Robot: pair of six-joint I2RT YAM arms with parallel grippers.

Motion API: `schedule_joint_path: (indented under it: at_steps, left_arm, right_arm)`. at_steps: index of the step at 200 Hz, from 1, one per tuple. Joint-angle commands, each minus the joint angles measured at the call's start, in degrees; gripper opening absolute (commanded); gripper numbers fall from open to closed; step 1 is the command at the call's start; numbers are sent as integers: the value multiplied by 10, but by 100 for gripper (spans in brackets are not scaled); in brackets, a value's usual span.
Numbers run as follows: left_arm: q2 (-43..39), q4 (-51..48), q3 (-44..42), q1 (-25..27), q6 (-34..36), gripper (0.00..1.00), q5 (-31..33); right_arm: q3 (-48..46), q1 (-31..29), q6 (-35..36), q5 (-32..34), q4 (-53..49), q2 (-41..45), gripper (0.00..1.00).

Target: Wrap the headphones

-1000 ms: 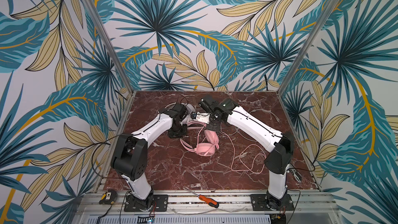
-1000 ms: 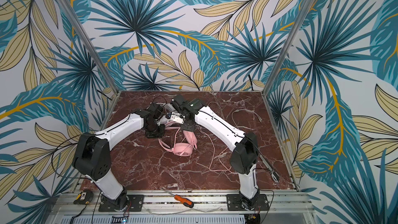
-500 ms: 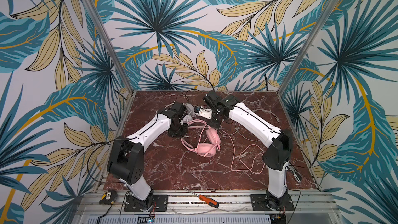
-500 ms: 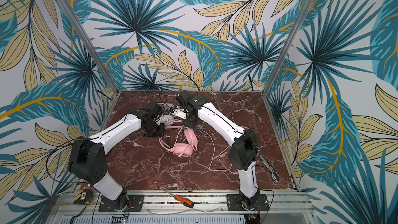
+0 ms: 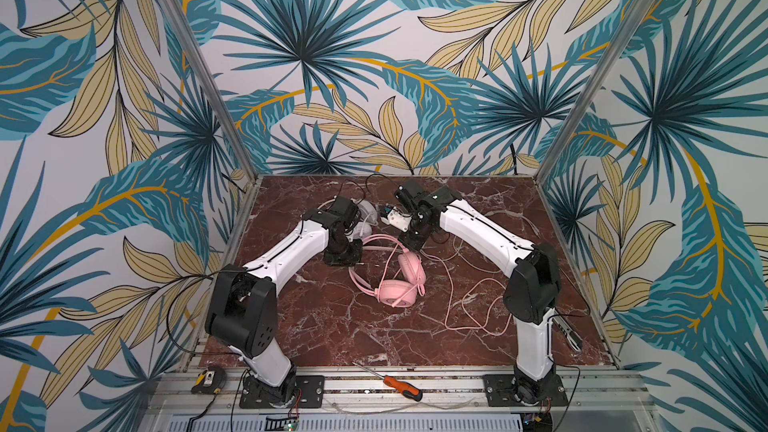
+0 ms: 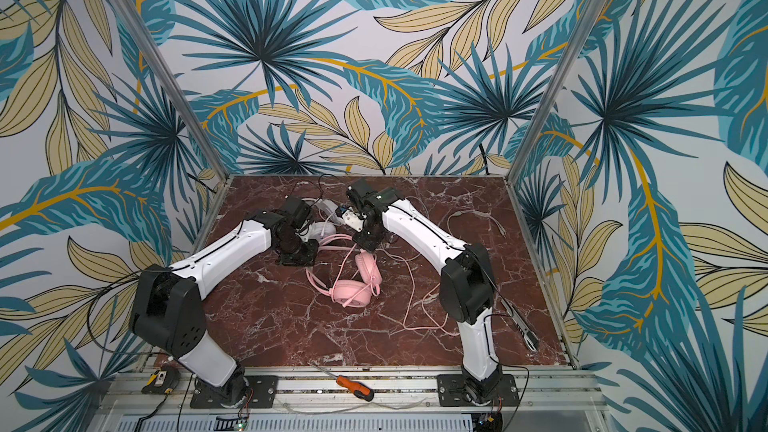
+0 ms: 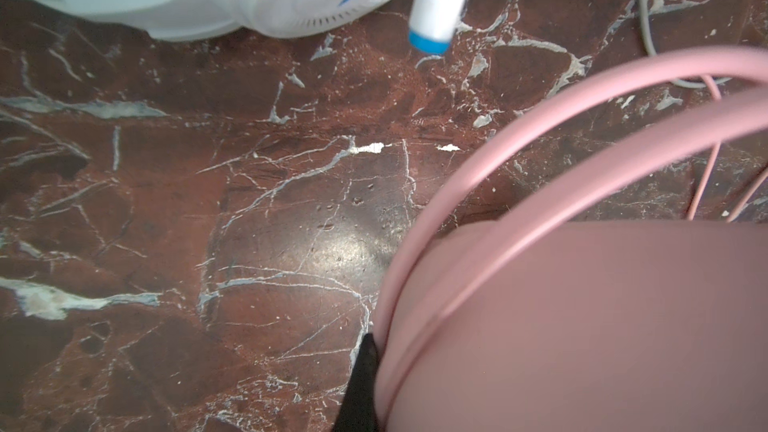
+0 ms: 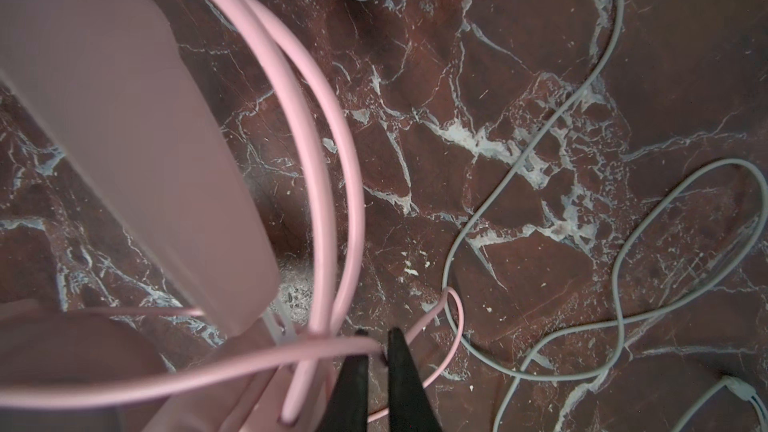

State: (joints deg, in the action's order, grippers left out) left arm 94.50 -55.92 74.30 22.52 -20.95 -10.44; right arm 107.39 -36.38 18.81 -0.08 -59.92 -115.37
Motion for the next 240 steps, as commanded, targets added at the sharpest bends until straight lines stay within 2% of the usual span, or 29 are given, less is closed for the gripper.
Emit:
schedule_joint_path:
  at_steps: [1,36,70,104,142,191,240]
  left_arm:
    - [-23,1,12,3,5,0,-40]
    - [-18,1,9,2,7,0,-44]
    - [-12,1,9,2,4,0,-45]
    - [-7,2,12,3,-1,0,-42]
    - [-6,2,8,2,-1,0,-41]
    - [-3,3,8,2,2,0,-47]
    - [-3,5,7,2,-1,0,-49]
  right_arm:
    - [-29,12,-39,-13,18,27,17]
    - [-88,26,-69,-25,55,68,29]
    - [-134,40,-107,-28,83,101,34]
    - [-166,47,-137,-10,87,126,39]
    - [-214,60,-187,19,100,171,49]
    - [-273,64,-213,6,119,228,51]
    - [-242,64,-212,-15,121,201,51]
